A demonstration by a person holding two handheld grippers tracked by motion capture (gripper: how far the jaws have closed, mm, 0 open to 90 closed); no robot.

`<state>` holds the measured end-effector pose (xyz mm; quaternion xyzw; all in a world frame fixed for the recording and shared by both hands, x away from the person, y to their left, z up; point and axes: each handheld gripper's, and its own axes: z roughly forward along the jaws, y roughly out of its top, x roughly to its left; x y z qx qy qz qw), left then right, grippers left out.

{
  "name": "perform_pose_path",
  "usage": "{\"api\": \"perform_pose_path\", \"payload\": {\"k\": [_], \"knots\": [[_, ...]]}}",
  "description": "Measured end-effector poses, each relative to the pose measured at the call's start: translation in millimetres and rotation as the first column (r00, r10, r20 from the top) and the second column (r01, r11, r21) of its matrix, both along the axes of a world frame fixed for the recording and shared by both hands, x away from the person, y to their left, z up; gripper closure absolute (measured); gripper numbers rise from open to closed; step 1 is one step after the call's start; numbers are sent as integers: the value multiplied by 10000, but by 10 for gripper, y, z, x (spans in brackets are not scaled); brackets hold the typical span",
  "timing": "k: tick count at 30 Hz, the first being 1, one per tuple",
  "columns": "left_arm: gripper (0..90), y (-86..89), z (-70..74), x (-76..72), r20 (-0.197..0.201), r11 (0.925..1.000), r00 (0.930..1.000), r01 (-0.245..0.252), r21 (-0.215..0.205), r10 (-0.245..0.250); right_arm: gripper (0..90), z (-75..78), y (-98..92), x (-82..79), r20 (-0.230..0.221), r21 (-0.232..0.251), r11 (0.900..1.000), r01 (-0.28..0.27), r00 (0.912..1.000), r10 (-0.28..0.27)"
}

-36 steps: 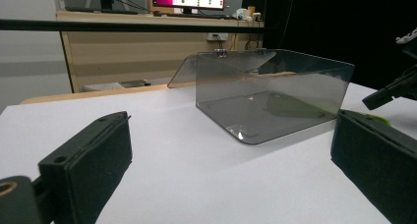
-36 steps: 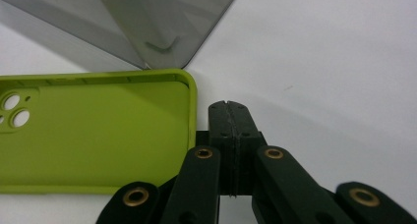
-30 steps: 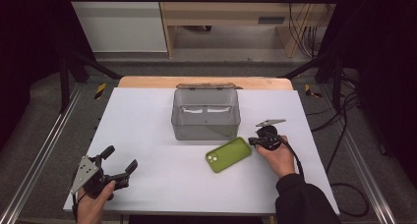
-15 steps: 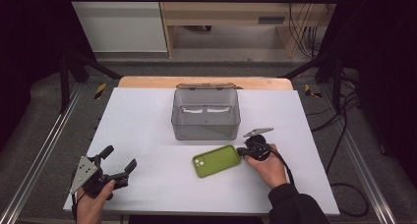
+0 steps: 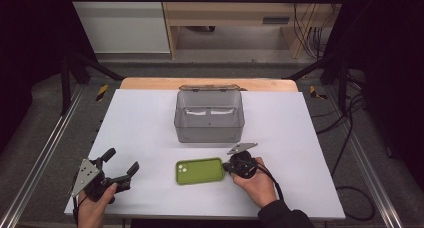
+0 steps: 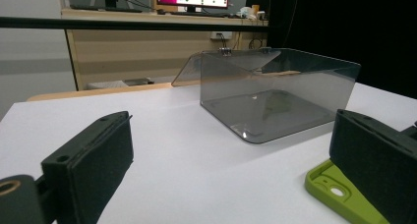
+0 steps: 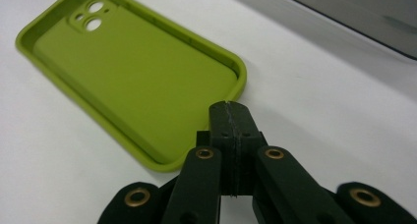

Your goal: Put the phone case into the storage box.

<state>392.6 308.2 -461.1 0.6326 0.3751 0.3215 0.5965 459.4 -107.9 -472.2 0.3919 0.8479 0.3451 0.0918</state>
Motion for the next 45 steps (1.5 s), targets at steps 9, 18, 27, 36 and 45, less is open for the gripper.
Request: {"api": "perform_pose_path", "payload": {"k": [9,18,27,36,45], "knots": [[27,14,11,4,2,10000,10000,-7,2,7,900,12,334,-196,105,58,9967,-815,9966,814],[28,20,14,4,22,10000,10000,-27,-60,27,900,24,582,-330,201,183,9888,-1480,9888,1476],[28,27,15,5,10,10000,10000,-48,-53,48,900,6,757,-358,229,308,9832,-1800,9835,1793],[28,41,14,9,-20,9999,9999,-156,-4,156,873,105,784,-361,1245,496,9776,-2043,9725,1969],[28,50,10,11,-90,9997,9996,-250,-5,250,554,165,899,-398,2075,772,9524,-2950,9391,2741]]}}
